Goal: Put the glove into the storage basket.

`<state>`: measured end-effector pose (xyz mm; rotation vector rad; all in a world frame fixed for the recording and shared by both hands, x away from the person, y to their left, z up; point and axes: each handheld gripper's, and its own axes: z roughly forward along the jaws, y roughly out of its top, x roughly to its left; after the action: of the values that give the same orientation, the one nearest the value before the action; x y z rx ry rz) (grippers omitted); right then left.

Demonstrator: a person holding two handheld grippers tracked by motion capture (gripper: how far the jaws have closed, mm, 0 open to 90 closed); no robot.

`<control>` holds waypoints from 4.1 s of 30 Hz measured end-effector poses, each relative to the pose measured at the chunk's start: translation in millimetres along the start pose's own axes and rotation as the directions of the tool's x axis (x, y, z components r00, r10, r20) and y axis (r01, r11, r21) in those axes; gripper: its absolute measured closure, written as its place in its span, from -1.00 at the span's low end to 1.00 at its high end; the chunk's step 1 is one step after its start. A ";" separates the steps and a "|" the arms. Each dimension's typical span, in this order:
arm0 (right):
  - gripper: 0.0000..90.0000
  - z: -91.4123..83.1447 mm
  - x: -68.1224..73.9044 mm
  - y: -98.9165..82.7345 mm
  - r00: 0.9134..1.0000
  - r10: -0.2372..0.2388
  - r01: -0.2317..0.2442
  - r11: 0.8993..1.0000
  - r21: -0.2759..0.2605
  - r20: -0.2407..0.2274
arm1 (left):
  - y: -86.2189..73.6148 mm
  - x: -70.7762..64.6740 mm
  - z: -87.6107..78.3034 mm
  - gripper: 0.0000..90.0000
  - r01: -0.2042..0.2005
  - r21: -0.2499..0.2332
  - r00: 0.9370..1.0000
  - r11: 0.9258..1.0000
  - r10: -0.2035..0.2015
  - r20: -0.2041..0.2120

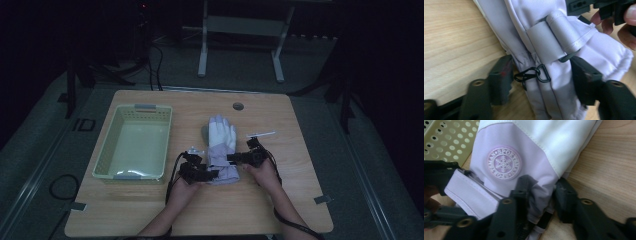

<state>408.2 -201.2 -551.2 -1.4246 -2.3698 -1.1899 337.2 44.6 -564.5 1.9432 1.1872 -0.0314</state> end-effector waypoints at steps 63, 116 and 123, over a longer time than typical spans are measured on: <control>0.81 -24.5 164.0 92.1 0.945 -0.251 0.280 0.952 -0.126 0.210 | 67.7 8.6 -149.9 0.60 -0.159 -0.004 0.980 0.987 0.158 -0.121; 0.56 167.4 228.5 87.4 0.947 -0.267 0.236 0.955 0.179 0.178 | -13.1 160.8 -182.5 0.54 0.086 0.286 0.987 0.954 -0.041 -0.157; 0.03 161.3 235.6 89.0 0.930 -0.315 0.291 0.946 0.145 0.189 | -15.3 162.4 -180.9 0.42 0.122 0.302 0.983 0.945 -0.073 -0.169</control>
<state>393.8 93.0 -499.2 -1.2340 -2.8378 -0.9814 347.2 284.7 -524.4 2.1898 1.4542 -0.1288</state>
